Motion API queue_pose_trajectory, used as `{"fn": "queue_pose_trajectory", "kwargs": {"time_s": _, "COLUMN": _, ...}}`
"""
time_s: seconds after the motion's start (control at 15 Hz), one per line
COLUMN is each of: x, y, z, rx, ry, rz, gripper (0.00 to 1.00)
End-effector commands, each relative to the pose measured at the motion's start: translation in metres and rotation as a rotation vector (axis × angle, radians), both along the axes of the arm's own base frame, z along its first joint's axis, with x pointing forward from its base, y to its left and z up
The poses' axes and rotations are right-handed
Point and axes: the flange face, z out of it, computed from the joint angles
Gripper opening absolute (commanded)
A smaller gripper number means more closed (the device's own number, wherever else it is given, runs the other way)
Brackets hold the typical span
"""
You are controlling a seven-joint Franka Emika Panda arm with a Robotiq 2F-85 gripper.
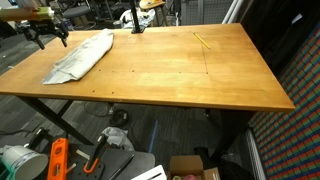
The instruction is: Fold the towel in half
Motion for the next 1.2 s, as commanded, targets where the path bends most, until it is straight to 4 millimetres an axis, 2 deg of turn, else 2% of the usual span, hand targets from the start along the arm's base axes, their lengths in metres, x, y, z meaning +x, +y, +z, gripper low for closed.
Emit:
{"fn": "queue_pose_trajectory", "kwargs": {"time_s": 0.0, "x": -0.035, "y": 0.032, "z": -0.003, "rx": -0.016, "ry": -0.055, "rz": -0.1, "gripper": 1.0}}
{"fn": "queue_pose_trajectory", "kwargs": {"time_s": 0.2, "x": -0.052, "y": 0.059, "z": -0.015, "rx": -0.031, "ry": -0.078, "rz": -0.168, "gripper": 1.0}}
{"fn": "queue_pose_trajectory", "kwargs": {"time_s": 0.47, "x": -0.051, "y": 0.083, "z": -0.02, "rx": -0.055, "ry": -0.13, "rz": -0.255, "gripper": 1.0}}
{"fn": "queue_pose_trajectory", "kwargs": {"time_s": 1.13, "x": -0.015, "y": 0.087, "z": -0.053, "rx": -0.126, "ry": -0.109, "rz": -0.315, "gripper": 1.0}}
